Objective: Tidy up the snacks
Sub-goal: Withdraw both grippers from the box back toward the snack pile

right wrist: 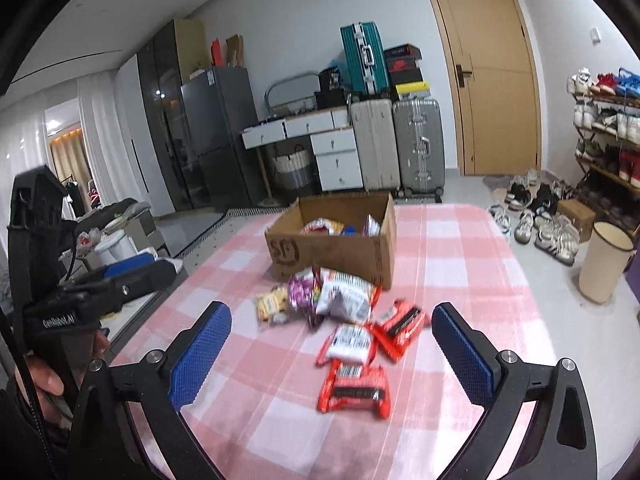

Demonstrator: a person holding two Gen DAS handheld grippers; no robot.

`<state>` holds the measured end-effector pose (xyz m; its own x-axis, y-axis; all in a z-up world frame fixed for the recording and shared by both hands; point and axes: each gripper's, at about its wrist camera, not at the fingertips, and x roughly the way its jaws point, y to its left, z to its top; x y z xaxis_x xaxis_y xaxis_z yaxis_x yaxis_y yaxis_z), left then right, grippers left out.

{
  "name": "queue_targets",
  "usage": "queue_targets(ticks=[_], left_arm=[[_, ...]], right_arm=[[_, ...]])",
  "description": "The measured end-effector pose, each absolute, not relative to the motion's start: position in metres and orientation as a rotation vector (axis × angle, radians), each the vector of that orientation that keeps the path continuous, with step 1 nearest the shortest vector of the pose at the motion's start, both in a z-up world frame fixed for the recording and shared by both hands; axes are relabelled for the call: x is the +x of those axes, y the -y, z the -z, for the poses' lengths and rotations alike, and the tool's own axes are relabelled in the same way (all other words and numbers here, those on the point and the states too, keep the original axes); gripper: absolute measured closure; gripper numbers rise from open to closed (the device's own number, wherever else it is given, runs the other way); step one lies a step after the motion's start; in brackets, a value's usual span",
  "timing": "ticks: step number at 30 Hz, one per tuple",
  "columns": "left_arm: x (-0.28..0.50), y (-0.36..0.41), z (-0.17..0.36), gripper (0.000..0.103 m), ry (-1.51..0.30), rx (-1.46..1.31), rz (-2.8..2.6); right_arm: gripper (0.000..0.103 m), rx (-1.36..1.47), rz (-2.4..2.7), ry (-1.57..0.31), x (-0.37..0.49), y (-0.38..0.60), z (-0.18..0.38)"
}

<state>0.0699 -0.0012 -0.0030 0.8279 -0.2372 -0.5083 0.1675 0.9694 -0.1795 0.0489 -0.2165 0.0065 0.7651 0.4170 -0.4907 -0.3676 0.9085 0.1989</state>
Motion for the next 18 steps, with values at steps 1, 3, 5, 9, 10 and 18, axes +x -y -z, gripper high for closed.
queue_targets(ticks=[1, 3, 5, 9, 10, 18], left_arm=[[0.071, 0.002, 0.005, 0.001, -0.558, -0.128, 0.216], [0.072, 0.000, 0.012, 0.001, -0.568, -0.138, 0.217], [0.077, 0.001, 0.018, 0.001, -0.582, -0.141, 0.218], [0.081, 0.000, 0.032, 0.001, -0.601, -0.149, 0.219], [0.082, 0.000, 0.034, 0.001, -0.608, -0.151, 0.219], [0.096, -0.002, 0.059, 0.001, -0.654, -0.162, 0.217]], right_arm=[[0.001, 0.092, -0.430, -0.564, 0.049, 0.215, 0.001], [0.001, 0.087, -0.431, -0.594, 0.053, 0.213, 0.014], [0.001, 0.093, -0.427, -0.621, 0.057, 0.212, 0.027], [0.001, 0.129, -0.428, -0.667, 0.067, 0.211, 0.050], [0.001, 0.131, -0.426, -0.677, 0.069, 0.211, 0.055], [0.001, 0.155, -0.428, -0.753, 0.087, 0.210, 0.087]])
